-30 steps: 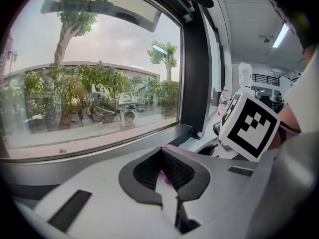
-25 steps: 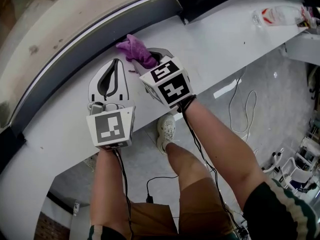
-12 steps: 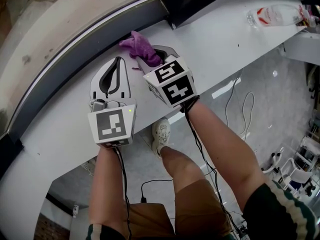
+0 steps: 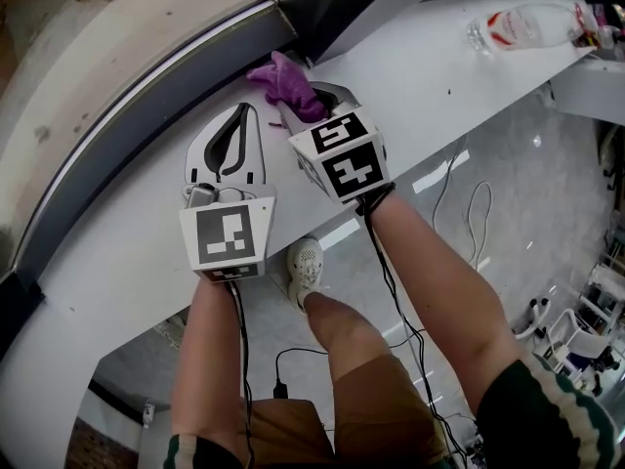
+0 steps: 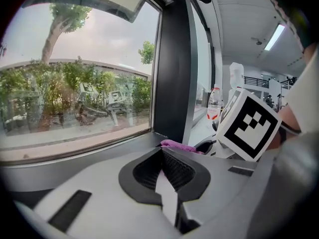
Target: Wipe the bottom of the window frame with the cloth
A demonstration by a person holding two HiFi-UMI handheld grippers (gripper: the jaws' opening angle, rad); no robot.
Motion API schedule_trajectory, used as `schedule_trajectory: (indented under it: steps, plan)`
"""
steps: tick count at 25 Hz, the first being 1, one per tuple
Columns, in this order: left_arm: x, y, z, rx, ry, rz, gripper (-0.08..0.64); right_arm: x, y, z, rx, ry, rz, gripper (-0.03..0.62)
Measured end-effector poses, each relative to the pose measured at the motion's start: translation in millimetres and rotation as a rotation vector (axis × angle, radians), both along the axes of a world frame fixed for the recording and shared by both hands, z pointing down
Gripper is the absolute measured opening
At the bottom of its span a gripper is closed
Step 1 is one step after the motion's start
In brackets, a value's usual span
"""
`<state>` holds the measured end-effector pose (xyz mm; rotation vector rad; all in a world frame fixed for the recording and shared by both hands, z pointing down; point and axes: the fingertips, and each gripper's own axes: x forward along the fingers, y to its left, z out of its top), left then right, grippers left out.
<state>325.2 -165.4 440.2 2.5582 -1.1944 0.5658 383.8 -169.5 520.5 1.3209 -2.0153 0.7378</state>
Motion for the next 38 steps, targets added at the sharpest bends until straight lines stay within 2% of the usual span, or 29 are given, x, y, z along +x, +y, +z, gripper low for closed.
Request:
schedule_trajectory:
  steps: [5, 11, 22, 32, 38]
  plan:
    - [15.8, 0.6, 0.7, -0.006, -0.007, 0.008, 0.009, 23.2, -1.0, 1.0, -0.004, 0.003, 0.058, 0.121]
    - [20.3, 11.2, -1.6, -0.045, 0.004, -0.007, 0.009, 26.2, 7.9, 2.3, -0.04, 0.013, 0.038, 0.121]
    - [17.2, 51.6, -2.6, -0.121, -0.008, -0.002, 0.009, 30.1, 65.4, 0.5, -0.125, -0.004, 0.044, 0.121]
    - [28.6, 78.1, 14.2, -0.146, -0.034, 0.041, 0.009, 35.4, 95.2, 0.2, -0.12, -0.031, 0.079, 0.121]
    - [36.1, 101.3, 18.6, -0.165, -0.057, 0.061, 0.009, 38.9, 121.6, 0.1, -0.12, -0.013, 0.091, 0.121]
